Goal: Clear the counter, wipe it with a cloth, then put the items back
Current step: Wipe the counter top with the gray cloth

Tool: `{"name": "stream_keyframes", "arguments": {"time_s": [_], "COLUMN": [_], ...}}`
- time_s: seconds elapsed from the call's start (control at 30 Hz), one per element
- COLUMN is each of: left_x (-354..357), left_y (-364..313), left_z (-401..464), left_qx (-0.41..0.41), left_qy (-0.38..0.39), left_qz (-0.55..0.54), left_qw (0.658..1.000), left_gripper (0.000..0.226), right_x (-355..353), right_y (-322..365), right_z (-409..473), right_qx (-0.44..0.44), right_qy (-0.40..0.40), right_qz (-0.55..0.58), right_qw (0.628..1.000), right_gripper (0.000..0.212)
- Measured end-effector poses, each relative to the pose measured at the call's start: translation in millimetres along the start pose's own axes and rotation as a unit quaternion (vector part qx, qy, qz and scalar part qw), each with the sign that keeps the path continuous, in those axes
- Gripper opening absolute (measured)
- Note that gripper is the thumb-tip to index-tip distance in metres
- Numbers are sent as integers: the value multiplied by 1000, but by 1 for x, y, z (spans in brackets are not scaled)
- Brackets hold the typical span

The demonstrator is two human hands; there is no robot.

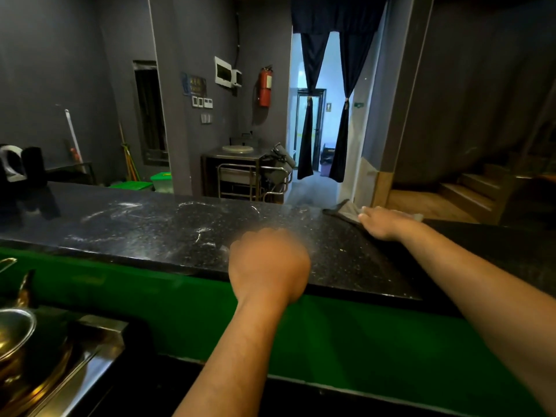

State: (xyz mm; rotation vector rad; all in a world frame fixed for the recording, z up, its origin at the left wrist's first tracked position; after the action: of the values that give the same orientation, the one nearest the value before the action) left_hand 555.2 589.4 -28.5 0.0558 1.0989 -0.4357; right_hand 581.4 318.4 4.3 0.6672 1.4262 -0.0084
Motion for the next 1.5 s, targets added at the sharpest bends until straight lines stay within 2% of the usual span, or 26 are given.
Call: {"name": "stream_keyframes", "arguments": {"time_s": [0.13,0.2,0.27,0.3,0.37,0.43,0.5,0.57,0.73,0.77,0.83,0.9,1.0,1.1,1.23,1.3,1.4,1.5], "left_x": [3,3,3,3,2,2,0,-3,-22,-24,-22,-13,-6,-7,0,1,1,0], "left_y": [1,2,1,1,1,1,1,2,16,20,26,29,29,30,33,33,33,33], "left_z": [1,2,2,2,0,1,1,-1,13,17,20,19,22,22,23,24,24,24], "left_qx": [4,8,11,13,13,16,20,29,40,42,53,48,18,2,-1,6,2,-12], "left_qy": [-1,-3,-2,-2,3,8,19,35,93,96,77,26,-13,-9,-17,-17,-21,-14], "left_qz": [1,5,12,14,13,11,12,8,-22,-33,-44,-32,-13,-17,-21,-18,-18,-6], "left_qw": [1000,1000,1000,1000,1000,1000,1000,999,995,994,995,998,1000,1000,1000,1000,1000,1000], "left_gripper": [46,44,44,44,43,42,42,42,40,39,39,38,36,33,37,35,38,42], "right_x": [2,-7,-19,-23,-19,4,31,39,14,14,23,33,37,39,38,38,43,48], "right_y": [-9,-29,-53,-56,-45,-12,25,41,22,26,40,54,71,87,89,81,84,93], "right_z": [-77,-113,-124,-124,-123,-133,-154,-165,-138,-138,-146,-151,-127,-64,24,47,39,-8], "right_qx": [-115,-101,-36,5,36,-23,-121,-171,-103,-113,-168,-217,-229,-228,-138,-104,-123,-212], "right_qy": [49,60,25,0,-22,-1,27,45,66,65,77,101,136,129,71,33,30,99], "right_qz": [42,73,80,73,36,8,-11,-11,49,65,91,115,168,154,62,42,29,85], "right_qw": [991,990,996,997,998,1000,992,984,991,989,979,964,949,953,986,993,992,968], "right_gripper": [42,30,16,16,34,57,61,57,51,49,49,52,53,47,25,26,31,31]}}
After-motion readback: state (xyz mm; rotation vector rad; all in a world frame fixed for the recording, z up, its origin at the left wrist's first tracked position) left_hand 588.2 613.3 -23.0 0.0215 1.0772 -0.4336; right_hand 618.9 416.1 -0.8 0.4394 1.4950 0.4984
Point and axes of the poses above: each hand's wrist, its own z-axis towards the middle knuckle, its own x-axis out of the palm, y = z × x, the point moved 2 cm from there along z, towards the middle knuckle, and after that the axes turned 13 degrees about z, right-handed, at the moved point
